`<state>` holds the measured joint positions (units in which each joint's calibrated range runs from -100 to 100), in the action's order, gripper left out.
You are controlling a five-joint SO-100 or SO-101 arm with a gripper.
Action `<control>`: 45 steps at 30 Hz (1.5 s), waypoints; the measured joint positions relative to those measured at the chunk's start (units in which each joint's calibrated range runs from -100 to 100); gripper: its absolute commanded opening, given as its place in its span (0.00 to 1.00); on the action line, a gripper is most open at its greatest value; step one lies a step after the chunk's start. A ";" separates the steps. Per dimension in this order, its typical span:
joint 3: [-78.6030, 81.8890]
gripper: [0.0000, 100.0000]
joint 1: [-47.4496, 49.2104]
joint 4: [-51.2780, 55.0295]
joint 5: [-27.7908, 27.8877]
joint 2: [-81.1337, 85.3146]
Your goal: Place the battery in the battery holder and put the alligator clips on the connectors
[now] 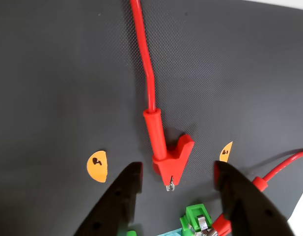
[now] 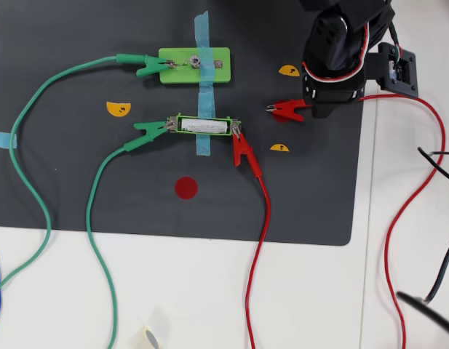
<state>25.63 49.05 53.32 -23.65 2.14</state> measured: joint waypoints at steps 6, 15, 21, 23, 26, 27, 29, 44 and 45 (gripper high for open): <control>-0.27 0.20 0.00 -2.66 -3.46 -2.52; -0.80 0.20 -1.12 -3.00 -4.24 -9.49; -0.80 0.20 -1.12 -3.00 -4.24 -9.83; -1.42 0.20 -2.02 -3.00 -4.24 -10.75; -4.26 0.20 -2.91 -2.75 -4.19 -15.04; -4.80 0.20 -3.02 -2.66 -4.14 -15.71; -5.42 0.20 -3.02 -2.57 -4.14 -16.46; -5.69 0.01 -3.36 -2.57 -4.14 -16.80; -5.69 0.01 -3.36 -2.57 -4.14 -16.80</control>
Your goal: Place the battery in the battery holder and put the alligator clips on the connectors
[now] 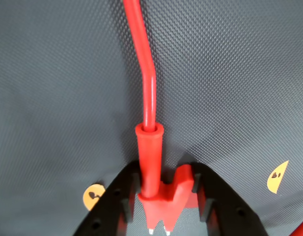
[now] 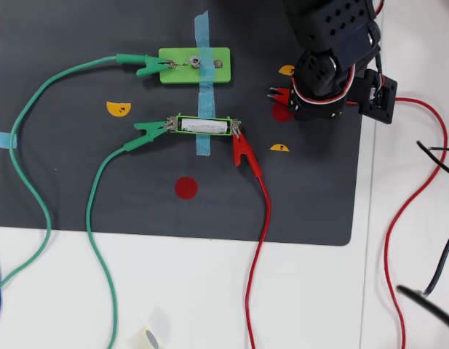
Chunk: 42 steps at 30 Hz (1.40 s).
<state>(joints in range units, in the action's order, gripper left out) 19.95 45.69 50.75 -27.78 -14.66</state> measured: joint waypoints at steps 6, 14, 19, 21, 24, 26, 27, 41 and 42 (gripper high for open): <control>-0.89 0.01 -0.67 2.83 1.60 0.34; -0.53 0.01 -4.37 10.12 2.17 9.83; 0.36 0.01 -3.58 14.24 1.65 11.00; 0.36 0.01 -2.24 16.13 1.65 12.68; 4.62 0.01 -2.13 16.65 2.48 15.54; 6.40 0.01 -2.13 16.56 2.48 16.04; 6.66 0.01 -2.13 16.65 2.48 16.04; 10.31 0.01 -2.13 16.56 5.32 16.13; 10.31 0.01 -2.80 16.56 5.38 16.13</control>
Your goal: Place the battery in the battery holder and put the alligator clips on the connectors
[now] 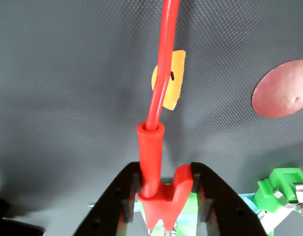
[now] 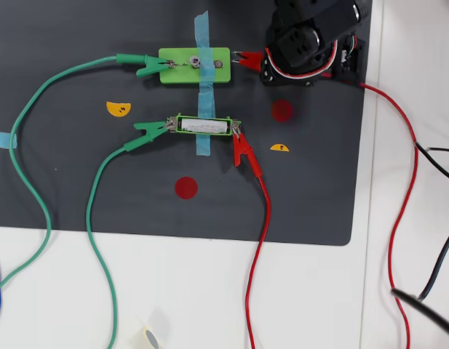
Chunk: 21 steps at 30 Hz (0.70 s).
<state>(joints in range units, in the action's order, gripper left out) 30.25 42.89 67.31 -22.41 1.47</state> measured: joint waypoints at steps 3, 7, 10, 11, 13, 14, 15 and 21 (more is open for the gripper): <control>0.00 0.01 -2.46 0.00 0.21 0.00; 0.00 0.01 -3.25 0.00 0.21 0.00; 0.00 0.01 -5.82 0.00 0.21 0.00; 0.00 0.01 -6.05 0.00 0.21 0.00; 0.00 0.01 -6.05 0.00 0.21 0.00; 0.00 0.01 -6.05 0.00 0.21 0.00; 0.00 0.01 -6.05 0.00 0.21 0.00; 0.00 0.01 -6.05 0.00 -0.62 -1.18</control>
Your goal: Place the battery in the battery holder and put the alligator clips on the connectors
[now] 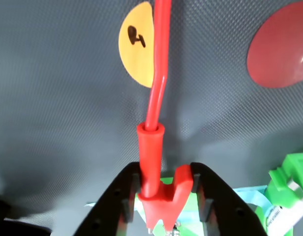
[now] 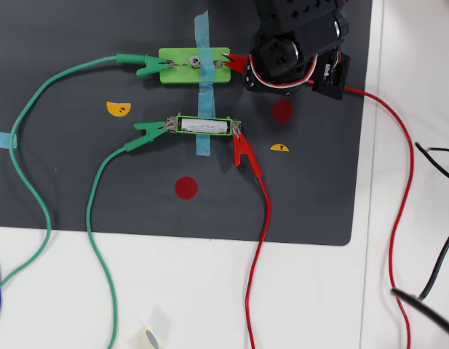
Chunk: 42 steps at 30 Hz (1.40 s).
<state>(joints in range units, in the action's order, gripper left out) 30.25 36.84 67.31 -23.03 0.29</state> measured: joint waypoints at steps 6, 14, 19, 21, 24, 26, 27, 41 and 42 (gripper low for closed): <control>-0.36 0.01 -0.34 -0.17 0.26 -1.76; -0.36 0.01 -0.34 -0.51 3.26 -1.76; -0.53 0.01 -1.01 -0.51 2.79 -2.60; -0.62 0.01 -2.58 -1.12 1.55 -2.60; -0.62 0.01 -2.91 -1.20 1.34 -2.60; -0.71 0.01 -2.91 -1.20 1.34 -2.60; -0.71 0.01 -2.91 -1.20 1.34 -2.60; 2.58 0.26 4.93 1.37 1.34 11.93; 2.67 0.26 5.94 1.54 1.40 14.87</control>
<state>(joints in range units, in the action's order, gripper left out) 32.92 42.78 68.85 -21.63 15.16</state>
